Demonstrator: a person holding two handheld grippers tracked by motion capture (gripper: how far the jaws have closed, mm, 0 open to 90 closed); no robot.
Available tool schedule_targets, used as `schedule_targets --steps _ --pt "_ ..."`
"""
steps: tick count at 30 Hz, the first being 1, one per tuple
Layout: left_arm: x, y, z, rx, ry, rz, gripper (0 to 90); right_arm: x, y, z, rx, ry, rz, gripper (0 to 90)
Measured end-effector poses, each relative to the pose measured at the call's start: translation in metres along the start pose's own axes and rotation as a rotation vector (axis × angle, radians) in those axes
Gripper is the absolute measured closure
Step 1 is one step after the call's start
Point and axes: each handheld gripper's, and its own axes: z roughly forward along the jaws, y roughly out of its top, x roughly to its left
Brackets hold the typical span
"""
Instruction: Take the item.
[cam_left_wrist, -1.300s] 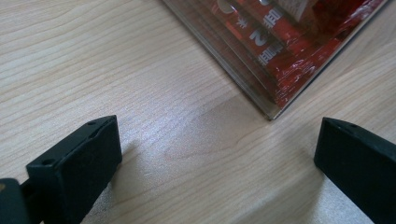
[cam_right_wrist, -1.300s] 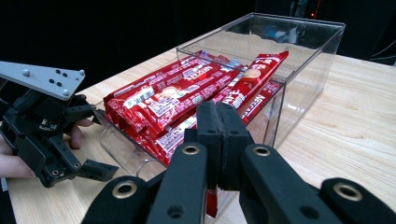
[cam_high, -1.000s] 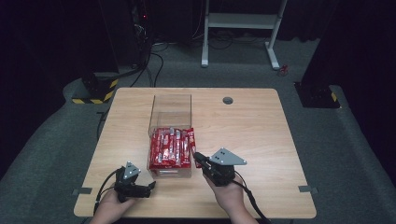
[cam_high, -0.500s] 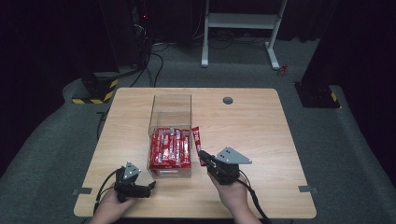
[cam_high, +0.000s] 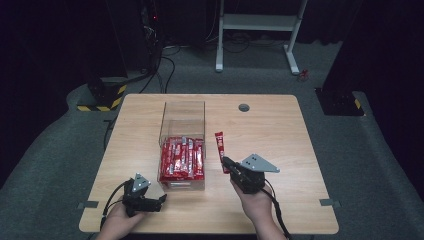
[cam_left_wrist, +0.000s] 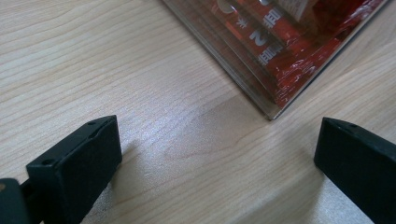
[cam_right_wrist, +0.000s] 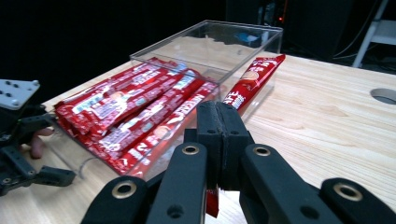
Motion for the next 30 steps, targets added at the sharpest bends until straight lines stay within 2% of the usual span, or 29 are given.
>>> schedule_targets --steps 13,30 --pt "0.000 0.000 0.000 0.000 0.000 0.000 1.1 -0.019 -0.002 -0.003 0.007 -0.050 0.005 89.5" --pt "0.000 0.000 0.000 0.000 0.000 0.000 1.1 -0.059 -0.013 -0.005 0.036 -0.149 0.039 89.5"
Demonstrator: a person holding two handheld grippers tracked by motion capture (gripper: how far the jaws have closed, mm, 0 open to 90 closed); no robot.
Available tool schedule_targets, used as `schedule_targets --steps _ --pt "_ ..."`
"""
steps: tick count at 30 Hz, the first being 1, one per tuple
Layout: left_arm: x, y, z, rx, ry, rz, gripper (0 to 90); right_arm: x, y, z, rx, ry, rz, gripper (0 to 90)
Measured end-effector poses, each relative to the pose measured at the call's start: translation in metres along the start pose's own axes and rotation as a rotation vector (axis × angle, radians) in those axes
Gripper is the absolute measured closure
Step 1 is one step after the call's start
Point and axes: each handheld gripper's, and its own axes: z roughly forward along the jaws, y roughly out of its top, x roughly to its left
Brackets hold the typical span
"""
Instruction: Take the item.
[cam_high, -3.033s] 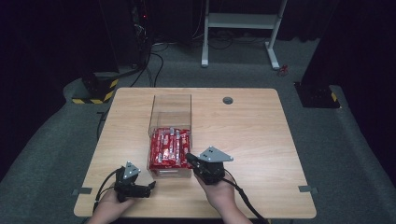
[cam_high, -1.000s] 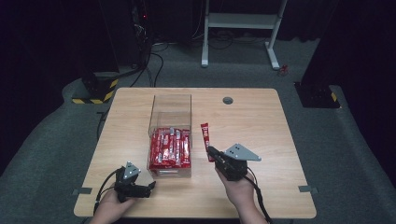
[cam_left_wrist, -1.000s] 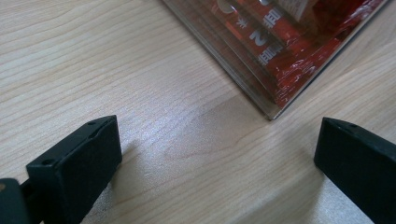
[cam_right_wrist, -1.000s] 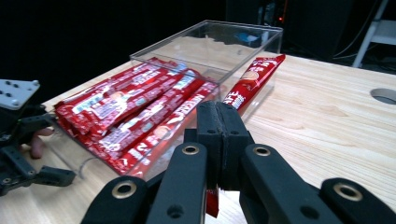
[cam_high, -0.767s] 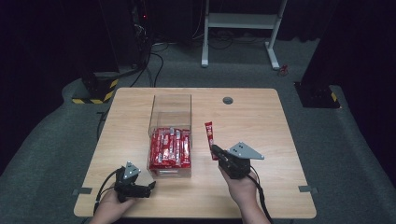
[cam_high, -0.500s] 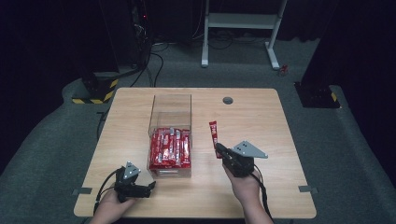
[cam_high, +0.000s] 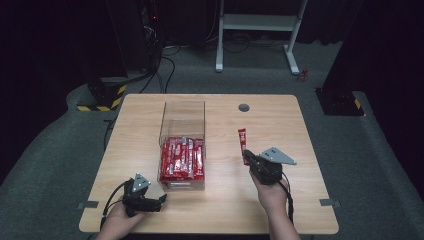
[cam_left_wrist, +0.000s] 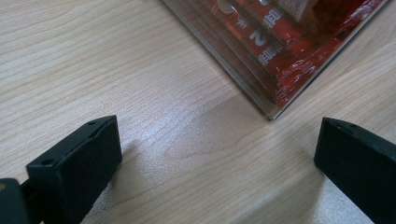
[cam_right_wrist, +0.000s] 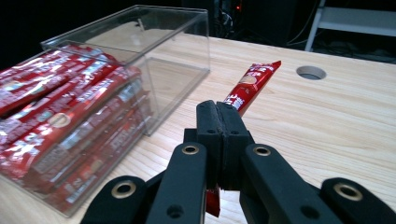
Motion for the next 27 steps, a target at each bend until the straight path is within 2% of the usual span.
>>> schedule_targets --steps 10,18,27 --pt "0.000 0.000 0.000 0.000 0.000 0.000 1.1 -0.017 -0.005 0.003 0.014 -0.040 0.008 89.5" --pt "0.000 0.000 0.000 0.000 0.000 0.000 1.1 -0.035 -0.015 0.010 0.059 -0.068 0.036 89.5" --pt "0.000 0.000 0.000 0.000 0.000 0.000 1.1 -0.048 -0.025 0.020 0.105 -0.093 0.040 89.5"
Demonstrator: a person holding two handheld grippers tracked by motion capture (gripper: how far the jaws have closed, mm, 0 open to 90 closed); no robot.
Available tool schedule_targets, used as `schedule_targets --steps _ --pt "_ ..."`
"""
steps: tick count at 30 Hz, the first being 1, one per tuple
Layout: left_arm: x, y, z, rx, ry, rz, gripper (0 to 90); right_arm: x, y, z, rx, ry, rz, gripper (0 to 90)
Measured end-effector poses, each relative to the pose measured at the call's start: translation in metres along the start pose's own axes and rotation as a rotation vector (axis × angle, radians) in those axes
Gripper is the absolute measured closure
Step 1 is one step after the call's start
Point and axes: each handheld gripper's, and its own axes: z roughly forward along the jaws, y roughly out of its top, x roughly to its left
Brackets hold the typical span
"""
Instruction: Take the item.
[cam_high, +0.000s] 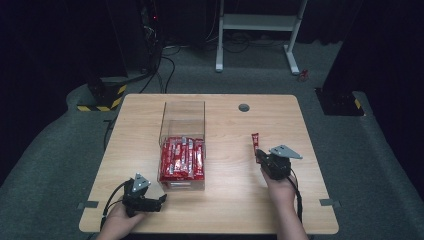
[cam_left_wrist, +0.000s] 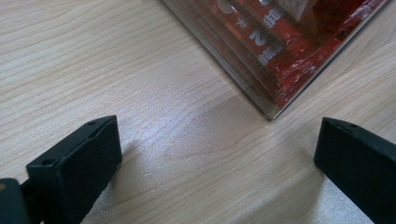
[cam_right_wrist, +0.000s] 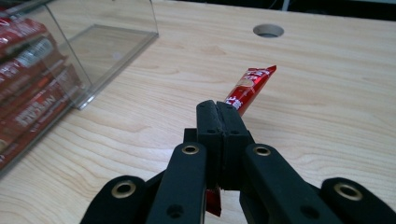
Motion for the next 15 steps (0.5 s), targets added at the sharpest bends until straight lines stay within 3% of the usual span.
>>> schedule_targets --steps 15 --pt "0.000 0.000 0.000 0.000 -0.001 0.000 1.1 -0.014 -0.015 0.021 0.090 -0.034 0.026 89.3"
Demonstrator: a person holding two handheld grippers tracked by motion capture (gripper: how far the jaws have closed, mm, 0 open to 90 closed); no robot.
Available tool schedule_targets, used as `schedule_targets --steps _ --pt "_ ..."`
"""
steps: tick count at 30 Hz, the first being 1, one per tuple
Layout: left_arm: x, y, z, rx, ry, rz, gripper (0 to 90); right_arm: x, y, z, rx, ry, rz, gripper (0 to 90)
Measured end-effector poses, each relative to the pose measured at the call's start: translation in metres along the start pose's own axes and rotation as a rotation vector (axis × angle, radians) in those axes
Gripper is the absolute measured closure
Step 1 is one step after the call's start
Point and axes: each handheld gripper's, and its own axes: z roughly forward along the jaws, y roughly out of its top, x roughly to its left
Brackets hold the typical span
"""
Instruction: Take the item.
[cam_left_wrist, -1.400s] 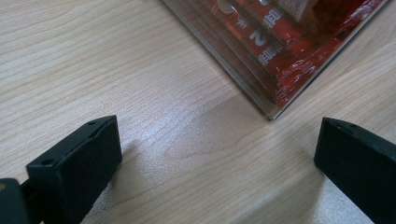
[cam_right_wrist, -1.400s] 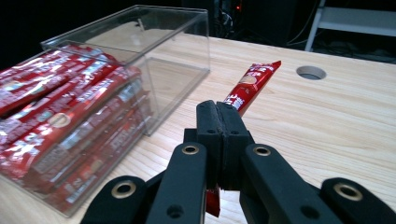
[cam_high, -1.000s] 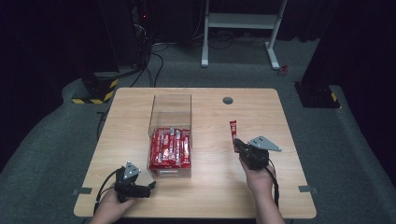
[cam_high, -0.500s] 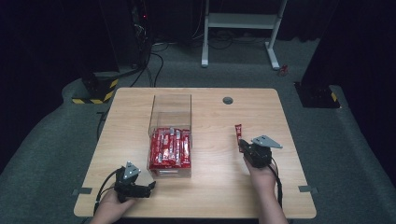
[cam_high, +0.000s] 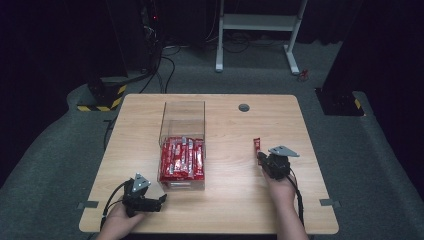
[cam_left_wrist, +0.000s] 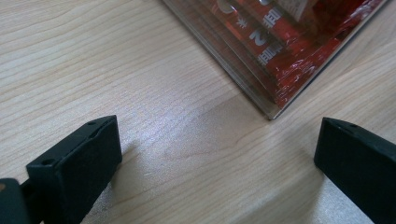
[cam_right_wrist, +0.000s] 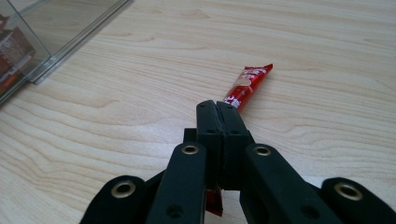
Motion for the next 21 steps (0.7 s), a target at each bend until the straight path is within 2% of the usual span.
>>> schedule_targets --steps 4,15,21 --pt "-0.0002 -0.0001 0.0000 0.000 -0.001 -0.002 1.1 -0.0036 -0.0033 0.0041 0.021 -0.003 0.012 88.9" --pt "-0.0003 -0.0001 -0.0001 0.001 0.000 -0.002 1.1 -0.0026 -0.0067 0.0096 0.065 -0.026 0.005 88.1" --pt "-0.0003 -0.0001 -0.0001 0.001 0.000 -0.002 1.1 -0.0026 -0.0073 0.0104 0.067 -0.030 0.008 87.1"
